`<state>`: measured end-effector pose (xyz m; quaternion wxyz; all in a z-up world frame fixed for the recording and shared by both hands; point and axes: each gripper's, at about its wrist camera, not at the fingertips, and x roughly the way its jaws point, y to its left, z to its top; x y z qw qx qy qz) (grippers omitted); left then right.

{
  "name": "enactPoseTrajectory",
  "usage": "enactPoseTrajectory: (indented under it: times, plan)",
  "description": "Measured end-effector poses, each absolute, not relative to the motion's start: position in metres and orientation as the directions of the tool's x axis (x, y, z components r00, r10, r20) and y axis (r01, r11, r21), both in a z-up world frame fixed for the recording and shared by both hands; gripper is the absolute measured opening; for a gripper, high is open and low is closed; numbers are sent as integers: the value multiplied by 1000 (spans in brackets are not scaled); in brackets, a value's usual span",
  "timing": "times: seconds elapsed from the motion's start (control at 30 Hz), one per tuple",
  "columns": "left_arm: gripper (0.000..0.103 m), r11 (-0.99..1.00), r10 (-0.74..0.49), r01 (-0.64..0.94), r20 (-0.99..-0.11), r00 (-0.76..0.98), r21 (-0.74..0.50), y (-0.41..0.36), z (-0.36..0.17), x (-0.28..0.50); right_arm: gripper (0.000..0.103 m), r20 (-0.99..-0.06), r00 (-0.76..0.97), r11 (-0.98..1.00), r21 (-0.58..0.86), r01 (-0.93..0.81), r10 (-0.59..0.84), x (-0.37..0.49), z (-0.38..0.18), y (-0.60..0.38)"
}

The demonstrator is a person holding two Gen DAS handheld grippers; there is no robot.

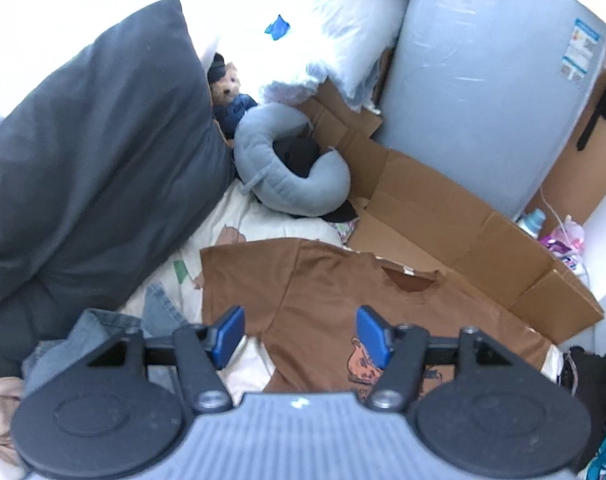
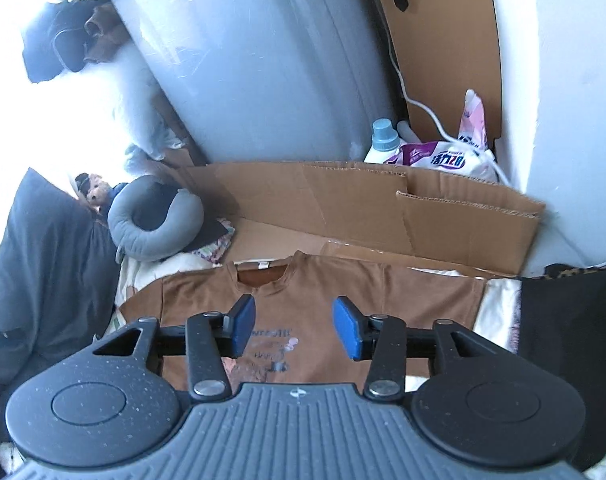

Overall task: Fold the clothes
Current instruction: 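Open both tools and lift them away from the shirt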

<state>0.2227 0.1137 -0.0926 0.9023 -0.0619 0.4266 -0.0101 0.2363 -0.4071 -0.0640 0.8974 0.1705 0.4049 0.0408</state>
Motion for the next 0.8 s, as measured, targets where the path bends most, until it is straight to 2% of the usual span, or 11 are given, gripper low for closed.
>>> enactPoseTrajectory:
  times: [0.13, 0.27, 0.63, 0.8]
  plan:
    - [69, 993, -81, -16, -781, 620, -115, 117, -68, 204, 54, -723, 666, 950, 306, 67, 186, 213, -33, -408]
    - [69, 994, -84, -2, -775, 626, -109, 122, -43, 187, 61, -710, 684, 952, 298, 73, 169, 188, 0, -410]
    - [73, 995, -85, 10, -747, 659, -104, 121, 3, 145, 64, -642, 731, 947, 322, -20, 234, 152, 83, -438]
    - [74, 995, -84, 16, -745, 662, -98, 122, 6, 126, 67, -621, 741, 945, 321, -57, 255, 131, 94, -452]
